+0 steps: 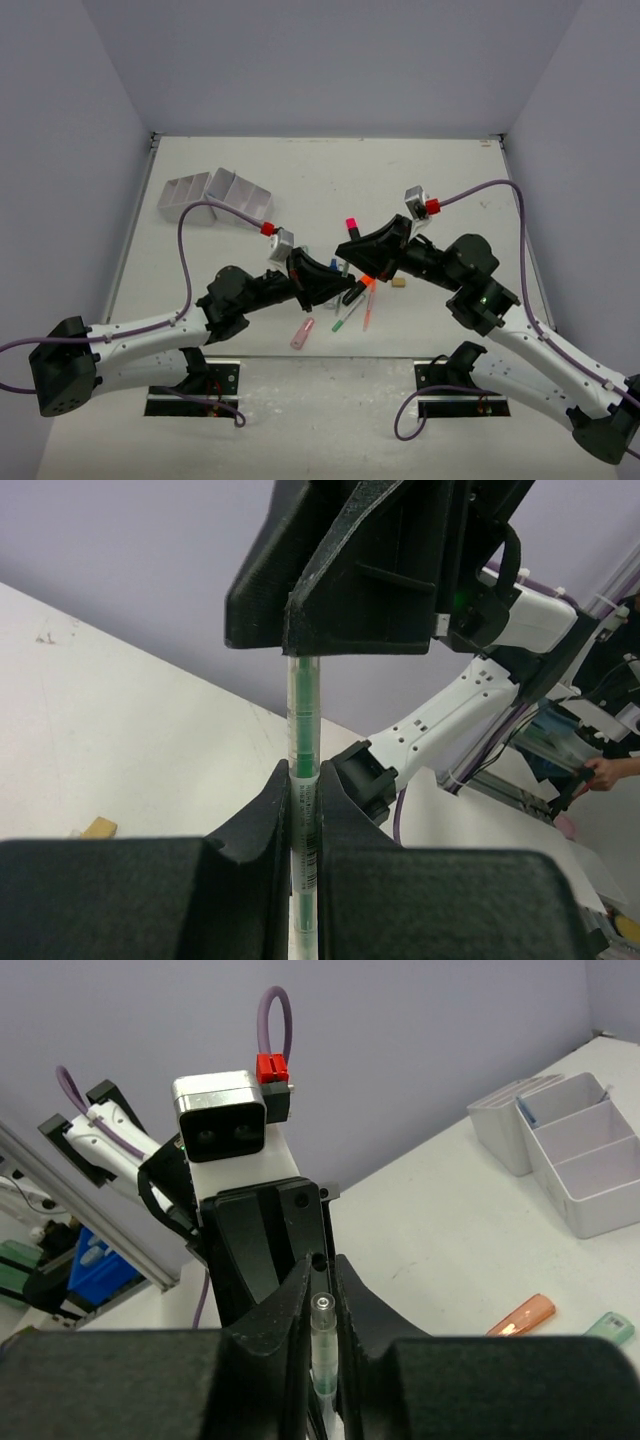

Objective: Sort the stationery into containers
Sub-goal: Close the pen cap on the pen, then place the pen in the storage box.

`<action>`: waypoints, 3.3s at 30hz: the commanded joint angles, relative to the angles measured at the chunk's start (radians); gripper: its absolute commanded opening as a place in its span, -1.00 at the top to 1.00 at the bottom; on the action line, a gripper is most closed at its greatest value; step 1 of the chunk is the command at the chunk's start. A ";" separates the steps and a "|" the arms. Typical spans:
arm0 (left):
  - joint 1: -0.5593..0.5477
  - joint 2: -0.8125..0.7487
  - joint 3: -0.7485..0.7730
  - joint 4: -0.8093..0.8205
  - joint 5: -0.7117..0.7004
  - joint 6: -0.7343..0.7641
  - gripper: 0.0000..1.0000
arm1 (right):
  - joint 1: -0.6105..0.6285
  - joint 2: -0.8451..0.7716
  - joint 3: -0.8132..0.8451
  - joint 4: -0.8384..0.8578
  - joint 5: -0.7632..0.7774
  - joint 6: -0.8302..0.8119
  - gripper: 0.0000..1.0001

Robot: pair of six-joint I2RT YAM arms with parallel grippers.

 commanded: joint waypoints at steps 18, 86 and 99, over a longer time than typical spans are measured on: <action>0.035 -0.047 0.370 -0.269 -0.117 0.126 1.00 | 0.004 0.057 -0.282 0.131 -0.021 -0.001 1.00; 0.808 0.570 0.524 -0.412 -0.942 0.227 0.89 | -0.058 -0.417 -0.117 -0.543 0.713 0.033 -0.98; 0.804 0.469 0.531 -0.480 -0.953 0.223 -0.30 | -0.058 -0.328 -0.078 -0.556 0.736 0.017 -0.98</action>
